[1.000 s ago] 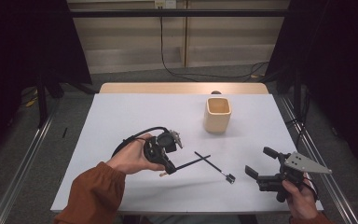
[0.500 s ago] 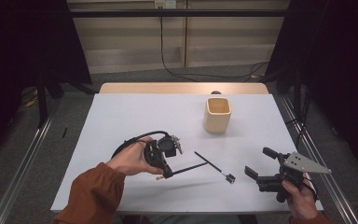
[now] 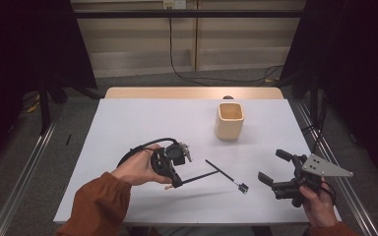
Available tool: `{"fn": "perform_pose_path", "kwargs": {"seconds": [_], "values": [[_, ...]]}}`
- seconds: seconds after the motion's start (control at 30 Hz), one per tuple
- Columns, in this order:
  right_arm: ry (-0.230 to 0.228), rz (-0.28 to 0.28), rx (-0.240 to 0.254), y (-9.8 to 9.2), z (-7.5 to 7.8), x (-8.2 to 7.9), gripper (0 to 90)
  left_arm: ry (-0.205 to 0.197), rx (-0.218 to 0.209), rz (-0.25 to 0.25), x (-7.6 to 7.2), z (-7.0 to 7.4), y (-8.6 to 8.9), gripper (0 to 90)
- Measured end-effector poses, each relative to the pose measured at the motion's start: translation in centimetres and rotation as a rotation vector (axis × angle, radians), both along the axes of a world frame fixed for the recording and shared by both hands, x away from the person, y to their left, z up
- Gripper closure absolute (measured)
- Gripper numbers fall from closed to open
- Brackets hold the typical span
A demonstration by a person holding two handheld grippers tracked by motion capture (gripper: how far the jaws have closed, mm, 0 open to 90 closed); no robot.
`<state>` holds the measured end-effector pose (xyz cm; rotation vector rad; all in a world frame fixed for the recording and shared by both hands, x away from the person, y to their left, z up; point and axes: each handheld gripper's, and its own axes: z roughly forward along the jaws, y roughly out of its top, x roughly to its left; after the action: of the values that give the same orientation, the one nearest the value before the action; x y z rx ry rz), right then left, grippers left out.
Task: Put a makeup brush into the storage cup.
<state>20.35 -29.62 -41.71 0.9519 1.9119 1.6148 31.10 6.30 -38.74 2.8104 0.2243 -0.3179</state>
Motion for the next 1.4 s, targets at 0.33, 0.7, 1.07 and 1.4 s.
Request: {"fn": "perform_pose_path", "kwargs": {"seconds": [0.33,0.7,1.07,1.4], "values": [[0.009,0.063,0.008,0.4,1.5,1.8,0.0,0.004,-0.019,-0.008,0.0,0.2,0.0,84.3],[0.045,0.17,-0.031,2.2,2.4,3.9,1.8,0.003,-0.017,-0.022,-0.3,0.2,-0.1,84.3],[0.197,0.368,-0.109,4.2,3.3,5.8,6.0,-0.002,-0.005,-0.03,-0.4,0.4,-0.4,84.3],[0.259,0.516,-0.249,7.2,3.7,7.3,5.9,0.003,0.005,-0.055,-0.5,0.4,-1.3,84.3]]}}
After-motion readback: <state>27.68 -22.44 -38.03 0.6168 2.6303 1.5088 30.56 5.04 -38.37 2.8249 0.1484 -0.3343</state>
